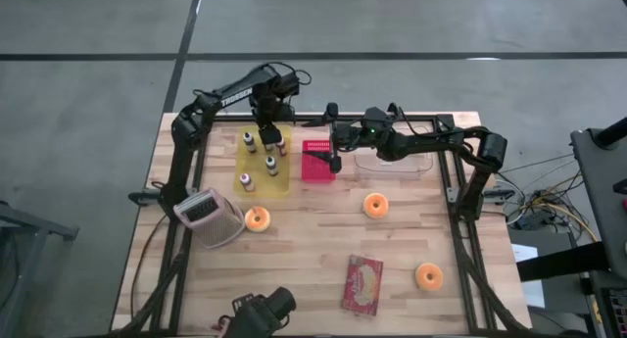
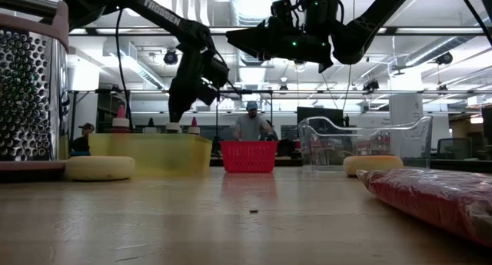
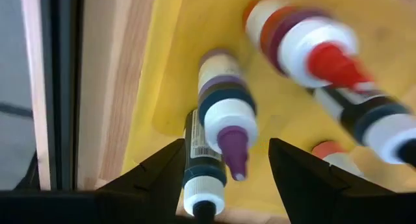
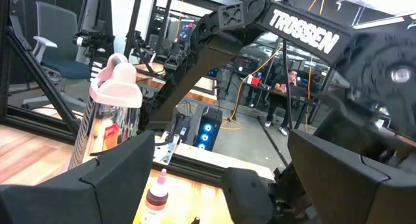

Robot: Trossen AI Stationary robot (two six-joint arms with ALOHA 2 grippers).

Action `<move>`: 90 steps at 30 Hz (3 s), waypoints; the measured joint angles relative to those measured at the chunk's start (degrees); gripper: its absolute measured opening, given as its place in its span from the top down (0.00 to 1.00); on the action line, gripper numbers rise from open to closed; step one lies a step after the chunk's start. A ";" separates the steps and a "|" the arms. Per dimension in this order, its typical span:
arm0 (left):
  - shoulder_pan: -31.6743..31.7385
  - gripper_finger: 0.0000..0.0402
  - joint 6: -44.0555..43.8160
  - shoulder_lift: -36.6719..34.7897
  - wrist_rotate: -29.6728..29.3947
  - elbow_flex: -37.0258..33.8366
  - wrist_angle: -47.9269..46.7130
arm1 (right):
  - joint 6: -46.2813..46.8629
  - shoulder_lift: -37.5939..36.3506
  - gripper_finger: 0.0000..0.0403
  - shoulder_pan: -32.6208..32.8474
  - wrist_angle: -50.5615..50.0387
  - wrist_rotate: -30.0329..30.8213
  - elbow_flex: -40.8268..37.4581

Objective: Pick & Place Food Item
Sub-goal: Put the red popcorn bag into the transparent bin

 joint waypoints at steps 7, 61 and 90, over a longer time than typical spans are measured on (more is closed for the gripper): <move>0.13 0.44 2.12 -6.63 6.39 0.08 4.97 | 0.00 0.00 0.15 0.00 -0.22 0.02 0.00; 0.21 0.45 -14.36 -75.46 0.06 -80.62 100.98 | 0.00 0.00 0.14 0.00 -0.70 0.01 0.00; 0.21 0.45 -14.19 -75.52 0.08 -80.64 99.37 | 2.38 0.00 0.15 0.00 -0.69 -0.04 0.00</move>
